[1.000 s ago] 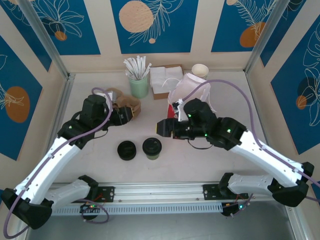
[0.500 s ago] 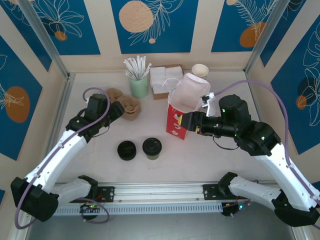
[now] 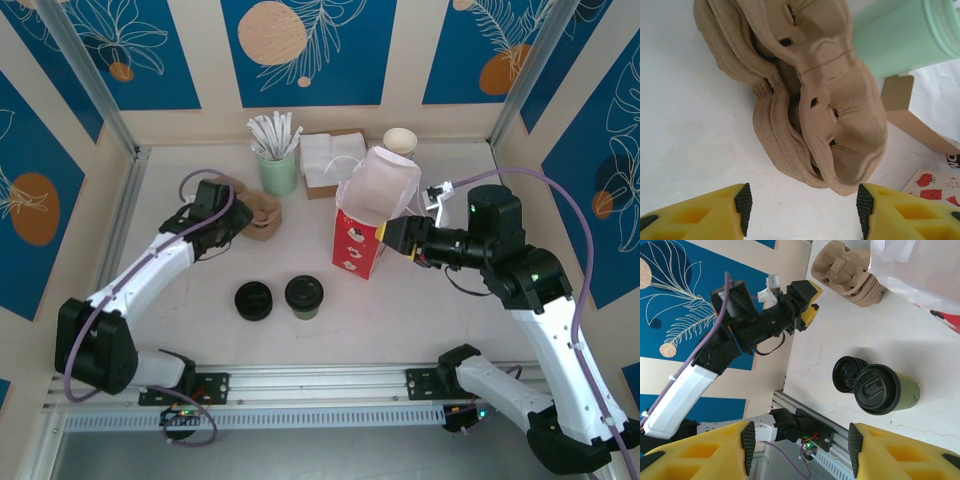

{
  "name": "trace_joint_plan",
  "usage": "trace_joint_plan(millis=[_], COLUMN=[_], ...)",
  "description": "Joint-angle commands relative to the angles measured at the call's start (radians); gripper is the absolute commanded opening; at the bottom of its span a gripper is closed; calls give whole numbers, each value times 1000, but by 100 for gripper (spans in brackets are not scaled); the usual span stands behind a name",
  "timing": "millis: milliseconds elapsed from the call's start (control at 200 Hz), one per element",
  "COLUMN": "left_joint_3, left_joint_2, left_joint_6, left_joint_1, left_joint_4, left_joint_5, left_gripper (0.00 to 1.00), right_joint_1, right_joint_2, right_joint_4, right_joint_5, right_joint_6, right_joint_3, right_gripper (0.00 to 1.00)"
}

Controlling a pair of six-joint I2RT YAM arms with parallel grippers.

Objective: Pack the takeout coffee

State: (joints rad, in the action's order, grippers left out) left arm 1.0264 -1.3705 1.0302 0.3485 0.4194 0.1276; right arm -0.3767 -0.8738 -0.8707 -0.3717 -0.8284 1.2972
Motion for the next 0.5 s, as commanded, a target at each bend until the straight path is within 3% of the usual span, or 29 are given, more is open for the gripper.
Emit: trace_joint_plan(millis=[0,495], left_joint_3=[48,58], left_joint_2=[-49,-163], left_joint_6=[39,108], left_joint_1=[-14,-31], left_joint_4=[-48,-174], left_joint_5=[-37,-54], left_gripper=[57,40], right_joint_1=[41,118], right_joint_2=[6,2], right_joint_4=[-19,-14], right_joint_5=[-100,-168], right_joint_6=[28,28], right_joint_3=[-15,-19], right_gripper=[55,54])
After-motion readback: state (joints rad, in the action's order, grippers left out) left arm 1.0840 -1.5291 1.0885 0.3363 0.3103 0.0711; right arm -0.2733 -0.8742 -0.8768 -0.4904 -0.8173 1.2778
